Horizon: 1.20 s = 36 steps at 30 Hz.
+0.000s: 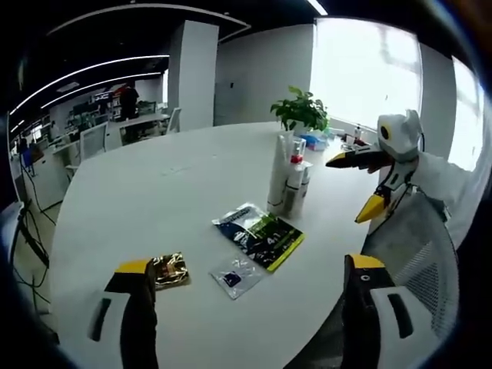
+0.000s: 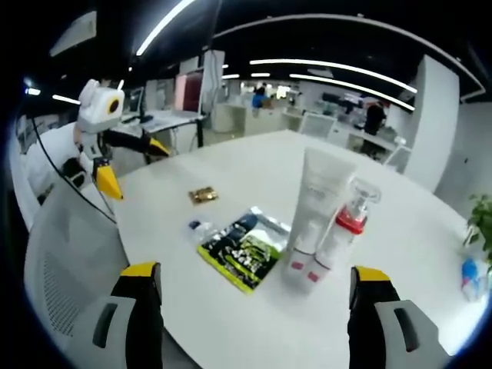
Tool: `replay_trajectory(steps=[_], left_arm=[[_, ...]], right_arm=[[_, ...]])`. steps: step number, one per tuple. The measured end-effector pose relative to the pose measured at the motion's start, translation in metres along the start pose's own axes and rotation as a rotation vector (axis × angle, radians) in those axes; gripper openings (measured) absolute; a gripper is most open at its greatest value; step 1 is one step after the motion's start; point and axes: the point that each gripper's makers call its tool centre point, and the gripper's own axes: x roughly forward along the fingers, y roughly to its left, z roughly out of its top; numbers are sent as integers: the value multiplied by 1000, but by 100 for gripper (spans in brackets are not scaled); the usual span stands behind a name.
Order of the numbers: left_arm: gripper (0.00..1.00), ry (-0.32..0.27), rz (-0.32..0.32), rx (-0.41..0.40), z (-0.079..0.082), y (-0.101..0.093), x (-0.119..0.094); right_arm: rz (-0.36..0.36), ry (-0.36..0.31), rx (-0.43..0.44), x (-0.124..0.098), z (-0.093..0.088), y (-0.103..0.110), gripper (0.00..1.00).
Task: Arrange the skincare products in the storage area until every visible bottle or jar stands upright without overlapping.
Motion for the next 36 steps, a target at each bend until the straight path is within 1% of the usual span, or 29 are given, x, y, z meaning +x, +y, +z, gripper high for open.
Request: replay_trajectory(steps=[7,12,17,23,26,31,36], left_arm=[[99,-7,-4,-4,-1,-2,1],[99,0,-6,-9,-3,-3,2],[99,-4,0,-22,-4,1,3],[98,18,2,-30,-11,2,3],[98,15,2,-45,-12,1,2],[97,18,0,-46,-14,0,3],[97,17,-3,-48,-14,0,3]], right_arm=[[-5,1,4,-1,-1,0,99],[-4,2,11,1,-2,1,99],[16,3,1,5,1,10,99],[68,18,-25,13,2,25,99],[91,16,-38,16,5,33,99],[139,34,-82,25,6,47,99],[173,19,-97,33,14,57,98]])
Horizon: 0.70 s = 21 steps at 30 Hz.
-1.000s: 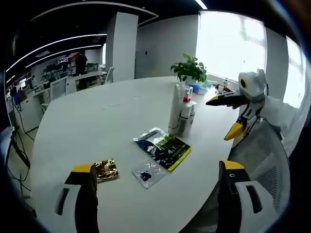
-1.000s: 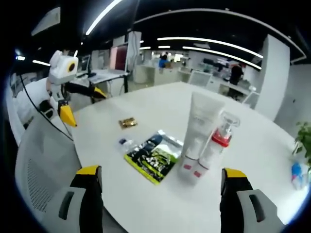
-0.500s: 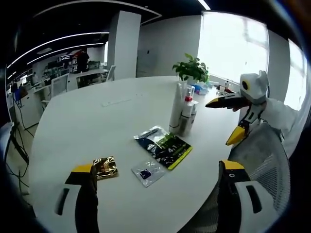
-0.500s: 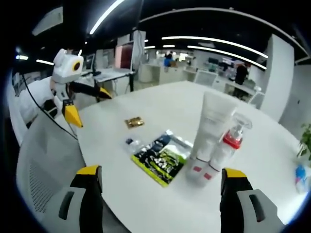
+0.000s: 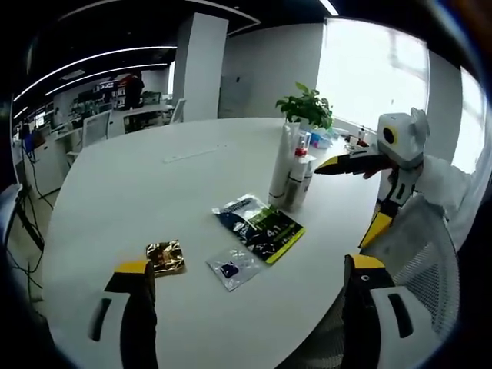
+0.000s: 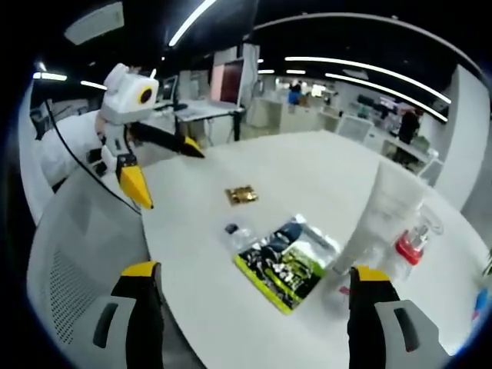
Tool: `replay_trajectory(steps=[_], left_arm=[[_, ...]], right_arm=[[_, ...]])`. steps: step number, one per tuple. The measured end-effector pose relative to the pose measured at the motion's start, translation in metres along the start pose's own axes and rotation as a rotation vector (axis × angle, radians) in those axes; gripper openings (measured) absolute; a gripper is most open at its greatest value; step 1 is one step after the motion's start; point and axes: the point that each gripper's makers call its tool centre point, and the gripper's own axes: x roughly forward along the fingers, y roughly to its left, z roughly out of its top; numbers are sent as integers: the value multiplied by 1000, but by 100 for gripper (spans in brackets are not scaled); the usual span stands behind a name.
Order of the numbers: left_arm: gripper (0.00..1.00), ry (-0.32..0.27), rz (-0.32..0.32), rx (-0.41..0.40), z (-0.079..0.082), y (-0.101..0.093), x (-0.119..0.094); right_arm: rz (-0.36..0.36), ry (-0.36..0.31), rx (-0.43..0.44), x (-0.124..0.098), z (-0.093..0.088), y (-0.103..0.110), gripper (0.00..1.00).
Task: Arrange the skincare products in the storage area until every visible bottle or jar stands upright without overlapping.
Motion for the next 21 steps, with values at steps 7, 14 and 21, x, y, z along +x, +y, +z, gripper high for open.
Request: replay_trajectory(steps=[7,14,21], left_arm=[[97,4,3,-4,-3,0,-1],[97,7,5,-6,-4,2,-2],[97,9,6,-9,-6,2,-3]], right_arm=[[52,10,-51,16,6,8,97],[112,10,-112,40,15,11,96],[155,-2,-115,57,28,12,95]])
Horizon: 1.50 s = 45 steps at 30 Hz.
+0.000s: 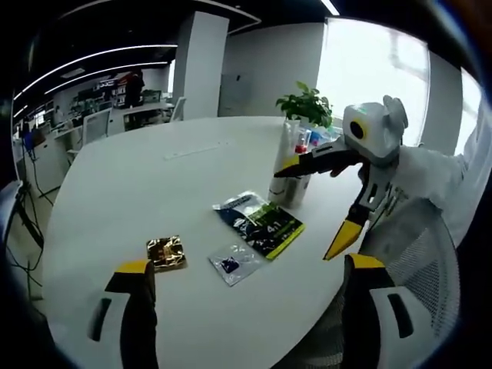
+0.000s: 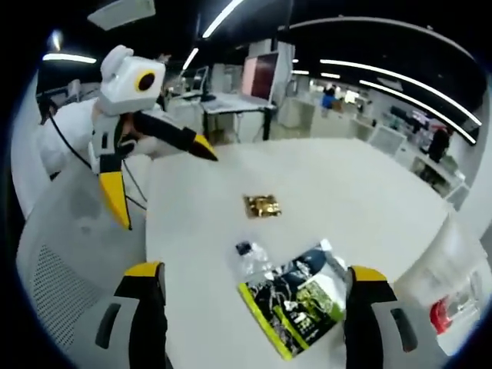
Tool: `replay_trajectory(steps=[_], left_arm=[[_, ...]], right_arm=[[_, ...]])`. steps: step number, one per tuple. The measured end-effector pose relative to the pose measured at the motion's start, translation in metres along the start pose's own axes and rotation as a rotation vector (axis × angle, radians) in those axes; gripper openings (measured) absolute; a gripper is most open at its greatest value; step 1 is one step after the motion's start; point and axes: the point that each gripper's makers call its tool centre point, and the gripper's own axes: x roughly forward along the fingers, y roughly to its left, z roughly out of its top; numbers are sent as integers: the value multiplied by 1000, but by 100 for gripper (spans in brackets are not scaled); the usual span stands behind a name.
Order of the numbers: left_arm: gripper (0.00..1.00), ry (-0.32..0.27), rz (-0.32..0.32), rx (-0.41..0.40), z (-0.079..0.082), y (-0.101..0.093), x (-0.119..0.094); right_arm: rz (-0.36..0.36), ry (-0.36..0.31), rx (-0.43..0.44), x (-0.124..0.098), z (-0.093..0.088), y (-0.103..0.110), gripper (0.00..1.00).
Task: Arrange the skincare products in the storage area until every visible bottle or jar stands upright without overlapping.
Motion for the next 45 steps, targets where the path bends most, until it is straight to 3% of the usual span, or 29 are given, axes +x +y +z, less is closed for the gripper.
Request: replay_trajectory(steps=[12,30,45], left_arm=[[96,-2,18,-18,-2,6,-4],[95,-4,22,-27,-5,9,-7],[94,-3,30,-38,-7,14,-6]], right_arm=[[24,4,-61,35,13,-5,89],[82,9,-68,86,22,-1,72],[119,18,-127,124,36,3,66]])
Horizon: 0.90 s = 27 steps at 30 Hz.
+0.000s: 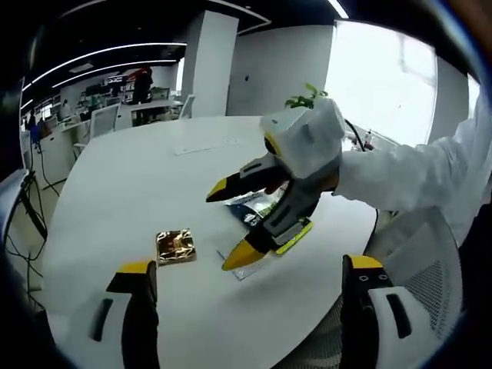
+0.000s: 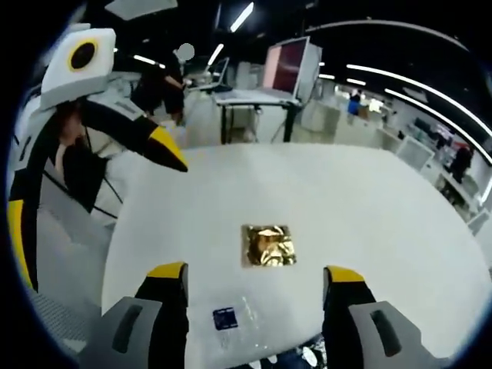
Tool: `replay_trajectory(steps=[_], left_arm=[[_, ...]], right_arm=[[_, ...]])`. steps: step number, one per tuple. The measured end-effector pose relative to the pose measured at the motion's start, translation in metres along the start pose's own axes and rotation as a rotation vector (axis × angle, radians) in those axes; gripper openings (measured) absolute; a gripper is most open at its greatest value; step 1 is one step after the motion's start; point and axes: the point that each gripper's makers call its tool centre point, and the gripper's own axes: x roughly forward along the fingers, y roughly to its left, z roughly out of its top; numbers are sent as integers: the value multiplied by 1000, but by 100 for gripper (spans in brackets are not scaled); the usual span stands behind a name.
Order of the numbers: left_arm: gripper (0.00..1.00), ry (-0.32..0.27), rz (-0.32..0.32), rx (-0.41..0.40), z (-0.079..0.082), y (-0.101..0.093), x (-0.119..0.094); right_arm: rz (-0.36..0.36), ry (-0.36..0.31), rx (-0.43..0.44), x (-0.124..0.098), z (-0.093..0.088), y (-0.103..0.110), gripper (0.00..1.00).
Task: Arrange the skincare products in the storage area until every visible bottle or jar stands upright without overlapping.
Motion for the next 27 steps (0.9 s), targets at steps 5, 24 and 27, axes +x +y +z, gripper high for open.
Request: replay_trajectory(steps=[5,24,27], left_arm=[[94,1,-1,-3,-1,0,0],[92,8,-7,-15,-3,2,0],[91,11,-6,-19,-4,3,0]], right_arm=[[23,2,7,13,1,-2,63],[81,26,97,52,5,-2,50],[86,41,98,58,3,-4,50]])
